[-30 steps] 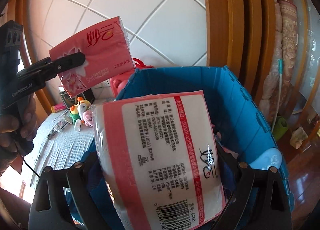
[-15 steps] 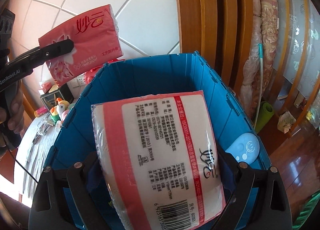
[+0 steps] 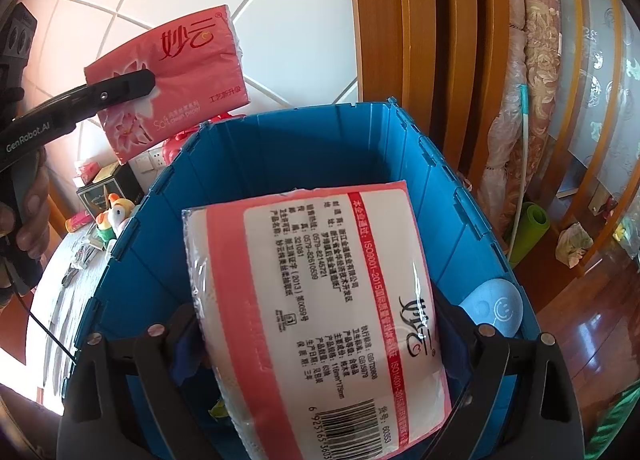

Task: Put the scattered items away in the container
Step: 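Carry the pink tissue pack and white tissue pack with both grippers over the crate, then open both grippers to drop both tissue packs into the crate, then move both grippers back over the table items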

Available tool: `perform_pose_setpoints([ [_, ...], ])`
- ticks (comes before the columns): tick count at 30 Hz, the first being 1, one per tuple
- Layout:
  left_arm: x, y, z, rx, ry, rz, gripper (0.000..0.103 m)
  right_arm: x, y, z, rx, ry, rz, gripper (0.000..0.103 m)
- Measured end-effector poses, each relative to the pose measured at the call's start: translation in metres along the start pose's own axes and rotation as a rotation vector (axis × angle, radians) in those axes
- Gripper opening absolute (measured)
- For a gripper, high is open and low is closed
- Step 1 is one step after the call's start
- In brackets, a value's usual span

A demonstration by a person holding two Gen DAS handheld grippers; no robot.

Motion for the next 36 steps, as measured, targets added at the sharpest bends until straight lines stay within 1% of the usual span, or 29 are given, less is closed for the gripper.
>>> perform_pose_setpoints([
  [8, -0.01, 0.003, -0.004, 0.011, -0.007, 0.002, 0.063, -0.008, -0.005, -0.005, 0.005, 0.016, -0.003, 0.094],
  [10, -0.011, 0.004, -0.005, 0.016, -0.013, 0.008, 0.063, -0.01, -0.005, -0.007, 0.007, 0.019, -0.003, 0.094],
  [11, -0.011, 0.006, -0.006, 0.025, -0.025, 0.008, 0.066, -0.011, -0.005, -0.008, 0.008, 0.019, -0.004, 0.094],
  [12, -0.009, 0.008, -0.007, 0.038, -0.043, 0.0, 0.074, -0.012, -0.005, -0.009, 0.008, 0.016, -0.004, 0.096],
  [13, -0.008, 0.011, -0.007, 0.053, -0.059, -0.007, 0.084, -0.012, -0.003, -0.009, 0.009, 0.011, 0.002, 0.1],
  [14, -0.006, 0.014, -0.009, 0.068, -0.074, -0.01, 0.103, -0.013, -0.002, -0.01, 0.015, 0.011, 0.014, 0.102],
  [15, -0.004, 0.017, -0.01, 0.08, -0.089, -0.016, 0.102, -0.013, 0.0, -0.011, 0.023, 0.002, 0.026, 0.103],
  [17, -0.006, 0.02, -0.01, 0.087, -0.08, -0.016, 0.102, -0.012, 0.003, -0.013, 0.03, -0.012, 0.032, 0.103],
  [25, -0.002, 0.032, 0.003, 0.097, -0.055, -0.028, 0.102, -0.013, 0.009, -0.021, 0.045, -0.018, 0.021, 0.103],
  [31, 0.015, 0.045, 0.013, 0.12, -0.062, -0.057, 0.102, -0.01, 0.022, -0.025, 0.071, -0.023, 0.005, 0.103],
  [36, 0.039, 0.061, 0.028, 0.147, -0.071, -0.094, 0.102, -0.006, 0.042, -0.027, 0.106, -0.035, -0.007, 0.103],
])
Point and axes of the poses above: each gripper's, at about its wrist camera, not at the fingertips, and x roughly against the way its jaws point, y to its left, z to its underside, the point moved 3 cm from there along -x, roughly the way its jaws point, and after that the axes turned 7 degrees about y, right-handed, at the moved point
